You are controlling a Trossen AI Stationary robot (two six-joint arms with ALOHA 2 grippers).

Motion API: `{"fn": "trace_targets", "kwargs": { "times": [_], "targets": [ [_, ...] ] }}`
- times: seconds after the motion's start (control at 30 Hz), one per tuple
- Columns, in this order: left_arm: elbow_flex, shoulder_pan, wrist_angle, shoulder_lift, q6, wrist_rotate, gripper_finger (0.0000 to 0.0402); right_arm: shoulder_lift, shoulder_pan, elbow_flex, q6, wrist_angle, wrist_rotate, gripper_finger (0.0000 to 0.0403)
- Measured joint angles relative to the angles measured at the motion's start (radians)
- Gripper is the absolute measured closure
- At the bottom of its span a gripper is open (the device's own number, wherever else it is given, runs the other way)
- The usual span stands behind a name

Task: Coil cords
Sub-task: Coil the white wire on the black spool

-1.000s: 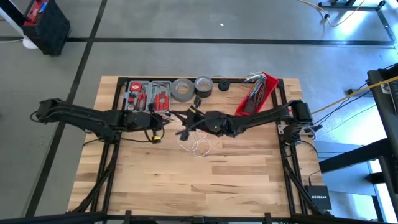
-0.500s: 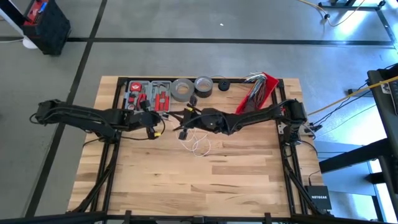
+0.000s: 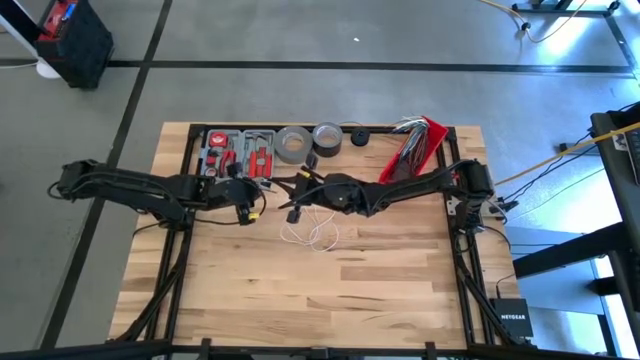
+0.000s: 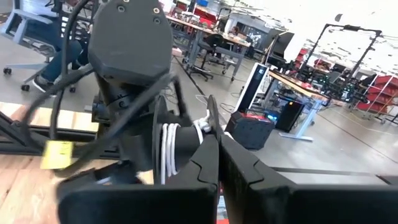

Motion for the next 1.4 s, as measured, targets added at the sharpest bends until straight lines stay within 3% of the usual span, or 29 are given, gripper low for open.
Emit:
{"fn": "trace_targets", "kwargs": {
  "times": [0.2,0.3,0.47,0.77,1.03,1.17,1.3,1.4],
  "targets": [
    [-0.081,0.000,0.323,0.000,0.034,0.333,0.0284,-0.007,0.001,0.002,0.001,0.008,0.018,0.0397],
    [-0.118,-0.001,0.424,0.001,0.007,0.407,0.0283,-0.011,0.001,0.002,0.002,0.002,0.018,0.0397],
    [-0.119,0.003,0.442,0.036,-0.040,0.423,0.0283,-0.018,0.000,0.001,0.000,-0.011,0.023,0.0397],
    [-0.108,0.005,0.626,0.233,-0.021,0.477,0.0283,-0.017,0.000,-0.001,-0.003,-0.030,0.018,0.0397],
    [-0.088,0.006,0.617,0.302,-0.007,0.474,0.0286,-0.017,0.000,0.000,-0.014,-0.032,0.020,0.0397],
    [-0.087,0.007,0.612,0.303,0.029,0.472,0.0314,-0.017,0.006,0.000,-0.018,-0.030,0.028,0.0397],
    [-0.087,0.007,0.598,0.295,0.065,0.471,0.0372,-0.021,0.006,0.000,-0.019,-0.033,0.029,0.0397],
    [-0.087,0.007,0.544,0.265,0.091,0.421,0.0394,-0.036,0.014,0.000,-0.019,-0.034,0.031,0.0397]
  ]
}}
